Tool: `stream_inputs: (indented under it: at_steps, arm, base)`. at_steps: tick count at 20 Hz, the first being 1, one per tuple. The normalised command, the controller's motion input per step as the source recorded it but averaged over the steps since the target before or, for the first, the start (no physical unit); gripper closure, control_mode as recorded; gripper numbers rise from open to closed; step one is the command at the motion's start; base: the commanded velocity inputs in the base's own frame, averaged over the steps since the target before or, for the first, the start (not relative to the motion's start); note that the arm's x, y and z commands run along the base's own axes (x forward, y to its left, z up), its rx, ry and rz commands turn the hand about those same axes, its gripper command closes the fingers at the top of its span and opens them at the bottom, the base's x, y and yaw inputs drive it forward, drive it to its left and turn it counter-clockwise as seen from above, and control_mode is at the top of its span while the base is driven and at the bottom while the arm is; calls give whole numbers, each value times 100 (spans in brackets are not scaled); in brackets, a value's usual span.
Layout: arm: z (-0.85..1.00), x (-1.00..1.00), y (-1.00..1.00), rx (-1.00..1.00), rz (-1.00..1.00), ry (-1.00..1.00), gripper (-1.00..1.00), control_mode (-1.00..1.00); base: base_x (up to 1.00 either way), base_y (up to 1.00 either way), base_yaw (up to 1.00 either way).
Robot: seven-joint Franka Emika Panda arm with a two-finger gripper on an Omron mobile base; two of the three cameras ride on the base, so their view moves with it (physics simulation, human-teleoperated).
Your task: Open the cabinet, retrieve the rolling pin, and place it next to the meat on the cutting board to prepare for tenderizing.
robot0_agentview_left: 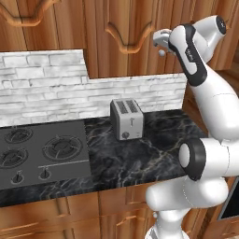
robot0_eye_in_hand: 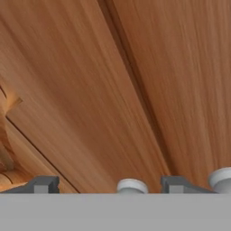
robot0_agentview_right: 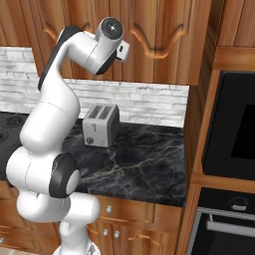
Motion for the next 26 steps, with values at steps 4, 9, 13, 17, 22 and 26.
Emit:
stream_inputs:
  at_steps: [4,9,13,17,22,26]
  arm:
    - [0,14,0,0,4,2,-100,-100]
    - [-1,3,3,0,3,2,-100,-100]
    - [-3,0,8,0,1,1,-100,-100]
    - [-8,-2,10,-1,0,0,-100,-100]
    - [-22,-22,20,-8,2,-9,-100,-100]
    - [-25,-11,2,-11,0,-11,-100,-100]
  base:
    - [0,0,0]
    - [0,0,0]
    - [0,0,0]
    - [0,0,0]
    - [0,0,0]
    - [0,0,0]
